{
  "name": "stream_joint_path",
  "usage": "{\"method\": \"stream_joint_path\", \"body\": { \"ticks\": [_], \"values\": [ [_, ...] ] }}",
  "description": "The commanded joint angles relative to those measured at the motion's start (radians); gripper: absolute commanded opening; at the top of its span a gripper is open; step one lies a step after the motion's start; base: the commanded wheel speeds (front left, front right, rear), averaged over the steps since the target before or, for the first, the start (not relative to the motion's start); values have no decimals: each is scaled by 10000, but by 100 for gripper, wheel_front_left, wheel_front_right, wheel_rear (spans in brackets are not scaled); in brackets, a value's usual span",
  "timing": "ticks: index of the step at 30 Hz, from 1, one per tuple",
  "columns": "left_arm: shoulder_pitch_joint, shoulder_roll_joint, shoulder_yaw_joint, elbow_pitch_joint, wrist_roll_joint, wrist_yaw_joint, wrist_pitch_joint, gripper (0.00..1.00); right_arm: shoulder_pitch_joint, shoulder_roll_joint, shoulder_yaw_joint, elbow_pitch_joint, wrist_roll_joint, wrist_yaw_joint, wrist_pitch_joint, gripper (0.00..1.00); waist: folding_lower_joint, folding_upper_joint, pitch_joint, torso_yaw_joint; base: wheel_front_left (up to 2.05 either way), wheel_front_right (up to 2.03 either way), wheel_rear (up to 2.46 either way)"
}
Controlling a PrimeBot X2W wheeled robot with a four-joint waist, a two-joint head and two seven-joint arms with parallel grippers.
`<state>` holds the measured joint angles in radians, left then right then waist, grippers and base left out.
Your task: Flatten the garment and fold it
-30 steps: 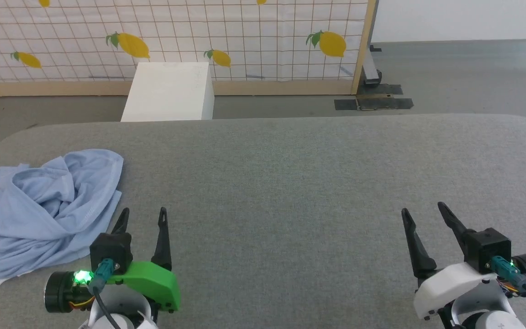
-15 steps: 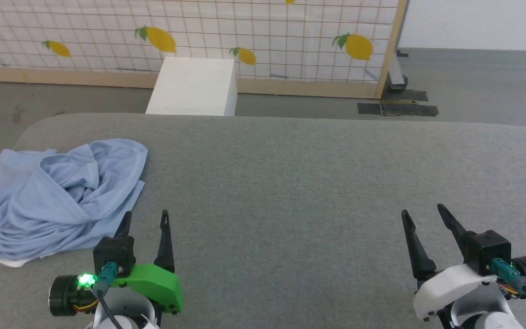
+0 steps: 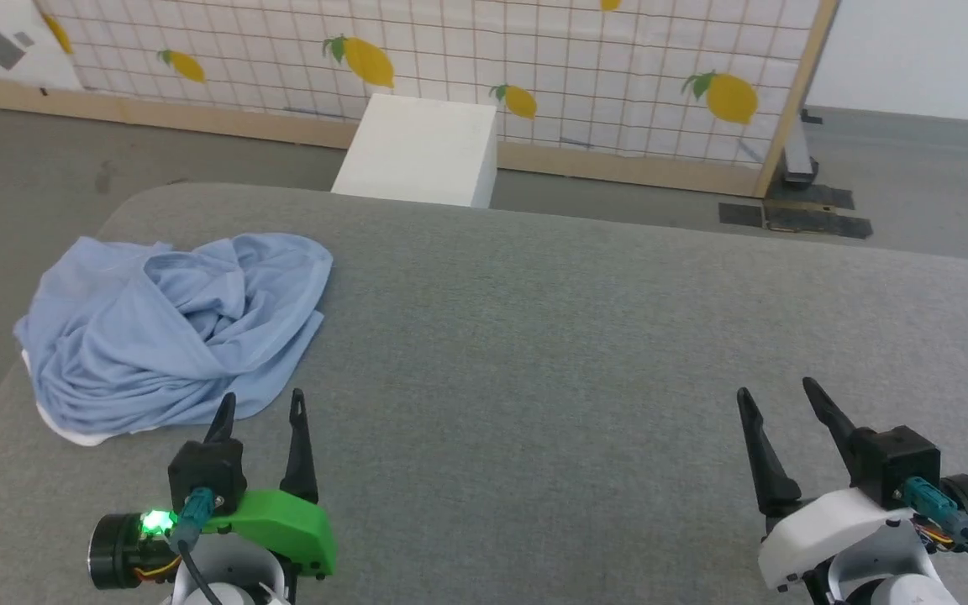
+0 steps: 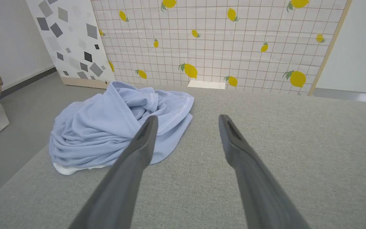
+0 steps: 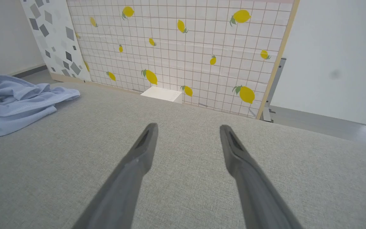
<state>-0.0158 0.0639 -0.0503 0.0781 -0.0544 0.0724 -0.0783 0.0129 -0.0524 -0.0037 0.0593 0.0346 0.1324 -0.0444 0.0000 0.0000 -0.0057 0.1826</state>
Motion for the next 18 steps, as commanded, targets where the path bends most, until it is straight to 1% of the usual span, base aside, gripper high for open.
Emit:
{"method": "stream_joint_path", "body": {
  "ticks": [1,18],
  "values": [
    [-121,83,-60,67,-187,120,-129,100,-221,8,1,78,97,-6,-100,100,0,0,-5,274,0,0,0],
    [-79,235,-166,249,-509,570,-479,100,-353,11,67,401,314,-8,-371,100,0,0,9,1161,0,0,0]
  ]
}}
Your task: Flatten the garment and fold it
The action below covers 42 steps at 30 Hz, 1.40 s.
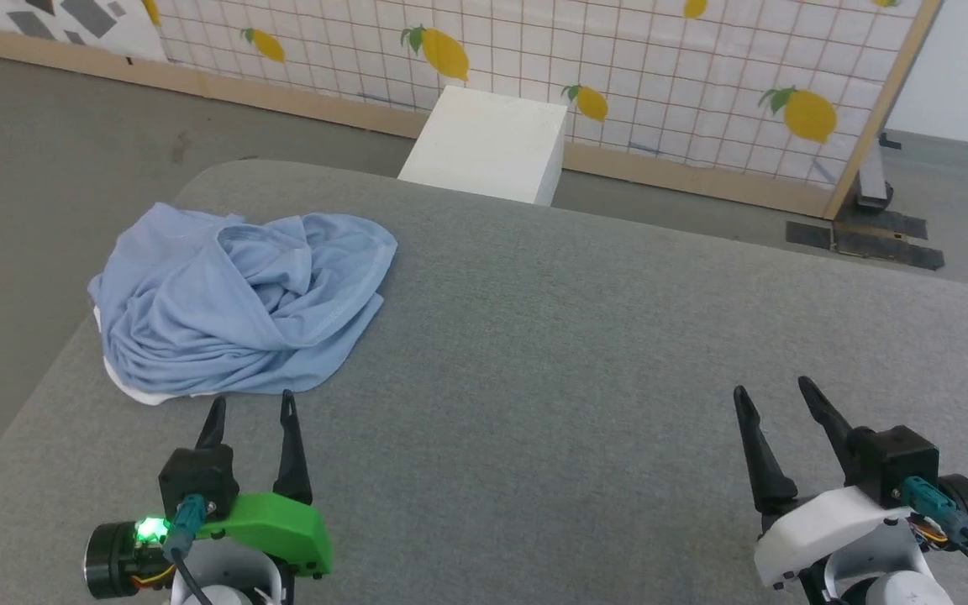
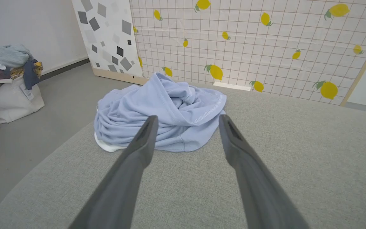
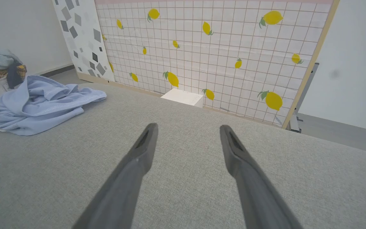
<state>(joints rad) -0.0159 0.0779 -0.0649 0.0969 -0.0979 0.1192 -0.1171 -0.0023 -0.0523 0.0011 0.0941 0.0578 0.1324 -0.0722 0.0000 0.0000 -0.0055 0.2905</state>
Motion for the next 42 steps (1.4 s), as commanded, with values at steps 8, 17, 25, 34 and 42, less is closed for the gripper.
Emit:
{"method": "stream_joint_path", "body": {
  "ticks": [8,17,25,34,42],
  "values": [
    [-44,146,-80,108,-229,357,-247,100,-261,10,27,162,165,-9,-182,100,0,0,25,452,0,0,0],
    [-37,222,-156,201,-419,617,-412,100,-341,12,35,305,241,-10,-294,100,0,0,36,876,0,0,0],
    [-4,291,-254,255,-581,868,-567,100,-413,13,89,417,250,-12,-391,100,0,0,54,1296,0,0,0],
    [56,391,-359,318,-763,1138,-708,100,-440,15,202,444,216,-13,-451,100,0,0,47,1769,0,0,0],
    [97,524,-432,390,-941,1372,-825,100,-455,16,350,445,205,-14,-465,100,0,0,25,2173,0,0,0]
  ]
}}
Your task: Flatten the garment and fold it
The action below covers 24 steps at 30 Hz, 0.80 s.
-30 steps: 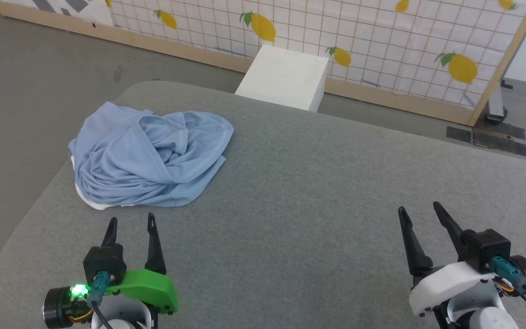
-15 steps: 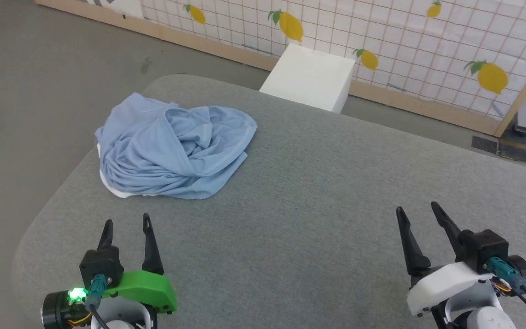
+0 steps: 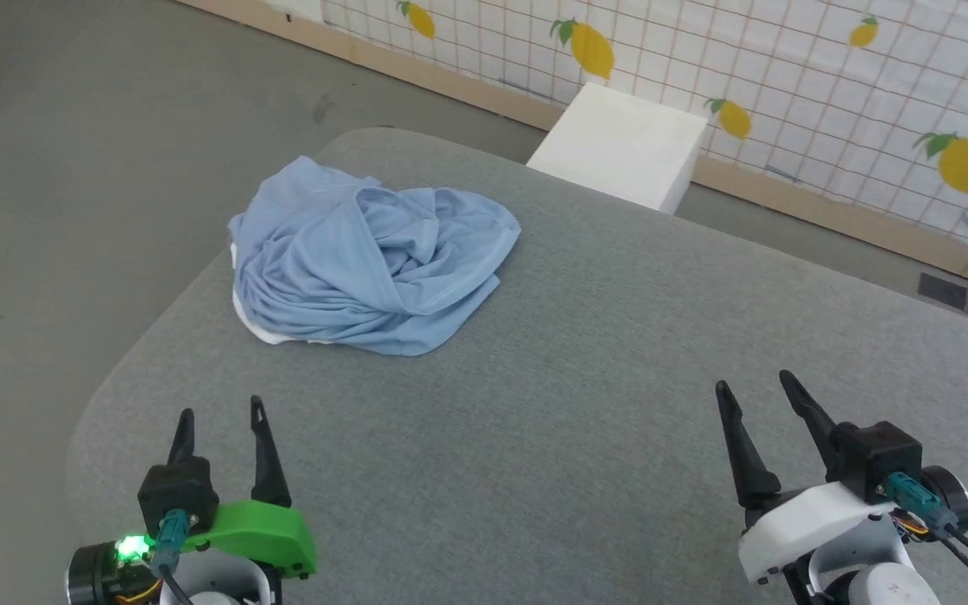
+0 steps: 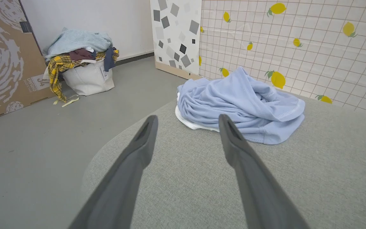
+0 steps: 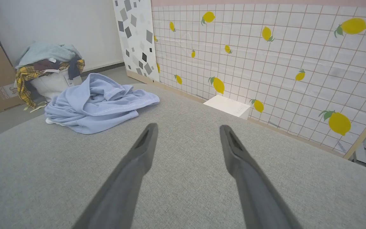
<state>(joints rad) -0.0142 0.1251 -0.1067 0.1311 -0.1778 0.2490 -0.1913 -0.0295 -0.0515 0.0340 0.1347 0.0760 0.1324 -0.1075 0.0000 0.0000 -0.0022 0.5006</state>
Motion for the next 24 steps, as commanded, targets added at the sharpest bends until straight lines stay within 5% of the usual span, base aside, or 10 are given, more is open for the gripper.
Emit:
{"method": "stream_joint_path", "body": {
  "ticks": [1,18,24],
  "values": [
    [81,73,-18,64,-171,106,-105,100,-191,9,33,41,26,-14,-120,100,0,0,-10,124,0,0,0],
    [169,365,-30,-58,-610,761,-328,100,-349,12,151,-71,166,-16,-236,100,0,0,65,818,0,0,0],
    [-399,609,201,133,-1107,615,-481,100,-586,13,347,-244,52,-17,-117,100,0,0,520,595,0,0,0]
  ]
}}
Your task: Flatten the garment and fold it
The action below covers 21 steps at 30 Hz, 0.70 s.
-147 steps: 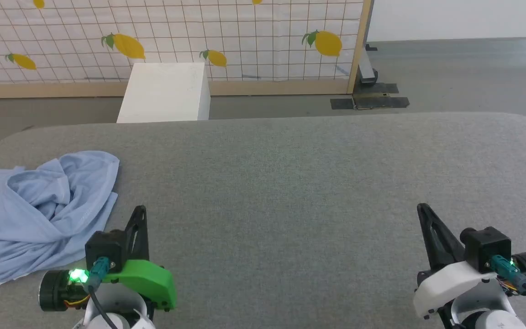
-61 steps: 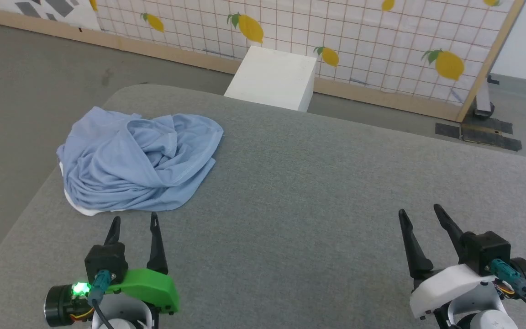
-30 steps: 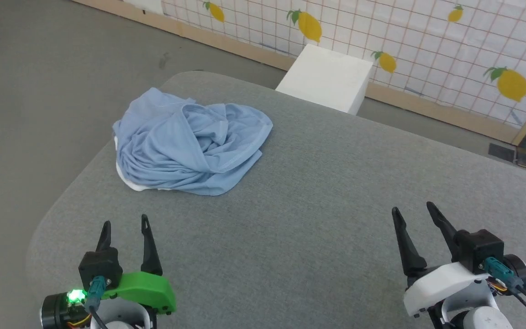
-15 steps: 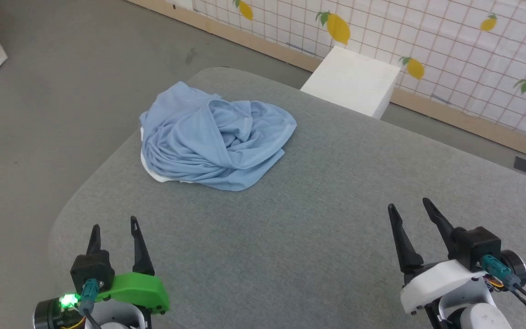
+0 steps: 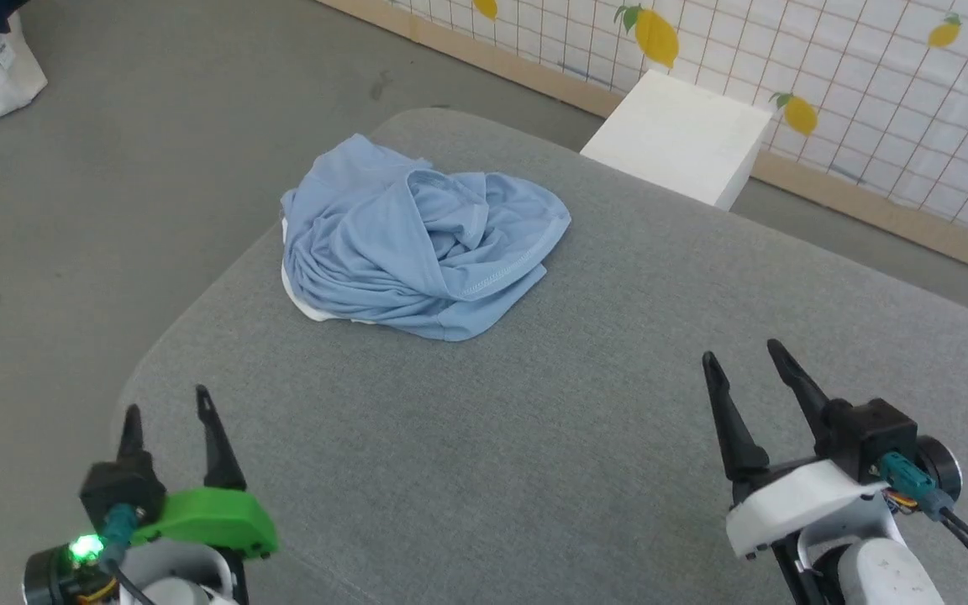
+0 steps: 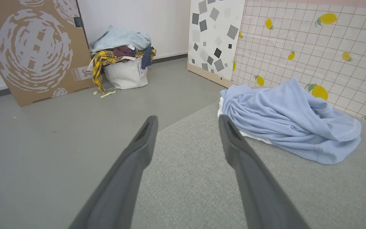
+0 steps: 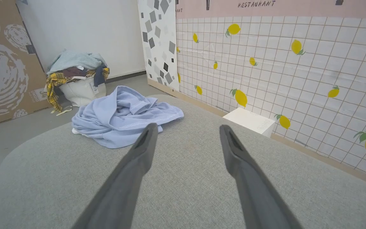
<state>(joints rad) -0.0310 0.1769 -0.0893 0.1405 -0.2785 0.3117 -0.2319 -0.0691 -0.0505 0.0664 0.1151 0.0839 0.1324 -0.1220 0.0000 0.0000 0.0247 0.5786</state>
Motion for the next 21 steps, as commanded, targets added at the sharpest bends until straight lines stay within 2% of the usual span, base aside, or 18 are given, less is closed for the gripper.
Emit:
{"method": "stream_joint_path", "body": {
  "ticks": [1,5,13,17,21],
  "values": [
    [-400,120,77,130,-199,-96,-64,100,-246,3,64,-113,-87,-17,83,100,0,0,402,-314,0,0,0],
    [-1540,239,246,783,-701,-573,156,100,-568,3,194,-480,-468,-17,380,100,0,0,1289,-929,0,0,0],
    [-4729,605,772,2475,-1813,-1468,845,100,-1482,3,340,-1410,-1248,-17,951,100,0,0,3772,-2287,0,0,0],
    [-6213,1065,911,3528,-2280,-1991,1693,100,-1932,-14,549,-1616,-1490,-17,1013,100,0,0,4801,-2918,0,0,0],
    [-7211,1463,1009,4415,-2675,-2111,3016,100,-2252,-22,615,-1713,-1512,-17,911,100,0,0,5544,-3433,0,0,0]
  ]
}}
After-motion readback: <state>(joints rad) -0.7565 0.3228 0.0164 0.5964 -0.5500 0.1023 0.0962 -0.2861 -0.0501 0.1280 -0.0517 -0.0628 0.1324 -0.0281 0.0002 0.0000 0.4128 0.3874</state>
